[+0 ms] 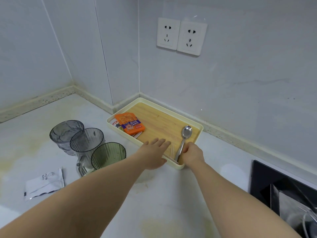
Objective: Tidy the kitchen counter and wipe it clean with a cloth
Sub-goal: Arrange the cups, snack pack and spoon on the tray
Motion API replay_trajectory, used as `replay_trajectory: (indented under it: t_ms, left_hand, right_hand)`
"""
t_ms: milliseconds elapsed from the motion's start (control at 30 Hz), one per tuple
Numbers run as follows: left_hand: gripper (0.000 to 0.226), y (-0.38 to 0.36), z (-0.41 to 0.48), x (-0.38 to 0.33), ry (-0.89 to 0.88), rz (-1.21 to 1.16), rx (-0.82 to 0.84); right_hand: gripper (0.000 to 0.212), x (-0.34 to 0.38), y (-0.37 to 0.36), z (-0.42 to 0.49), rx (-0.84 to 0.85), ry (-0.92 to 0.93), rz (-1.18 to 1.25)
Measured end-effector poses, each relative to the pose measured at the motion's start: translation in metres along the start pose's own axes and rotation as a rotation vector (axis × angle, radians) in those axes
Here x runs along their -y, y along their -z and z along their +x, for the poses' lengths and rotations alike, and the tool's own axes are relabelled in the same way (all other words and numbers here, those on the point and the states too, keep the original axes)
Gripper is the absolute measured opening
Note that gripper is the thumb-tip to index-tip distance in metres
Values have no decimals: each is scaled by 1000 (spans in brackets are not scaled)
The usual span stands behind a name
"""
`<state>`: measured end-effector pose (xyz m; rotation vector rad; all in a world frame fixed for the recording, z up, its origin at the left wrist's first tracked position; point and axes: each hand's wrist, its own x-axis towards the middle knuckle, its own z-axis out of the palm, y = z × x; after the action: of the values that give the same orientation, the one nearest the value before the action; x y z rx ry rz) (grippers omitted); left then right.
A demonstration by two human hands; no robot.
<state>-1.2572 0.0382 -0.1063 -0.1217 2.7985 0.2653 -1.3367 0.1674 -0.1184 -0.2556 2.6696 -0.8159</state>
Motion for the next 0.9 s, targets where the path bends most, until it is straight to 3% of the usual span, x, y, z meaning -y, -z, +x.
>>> replay_trajectory:
  t_ms: [100,267,633,833,900]
  left_hand:
    - [65,10,-3,-1,-7,-26,-36]
    - [59,22,-14,4,18,-53,-72]
    - [38,61,-84,36,172,11,-326]
    - [36,54,-141,73,281,-74,-482]
    - [35,49,-156,84,319,-100,-491]
  right_hand:
    - [21,6,8,5,-64,-58,63]
    - [33,28,3,-7,-96,-10,-73]
    - [15,92,-15,-75,29,207,69]
    - [15,125,-38,-110,124,370,156]
    - [25,134,-46,-119,162,401,154]
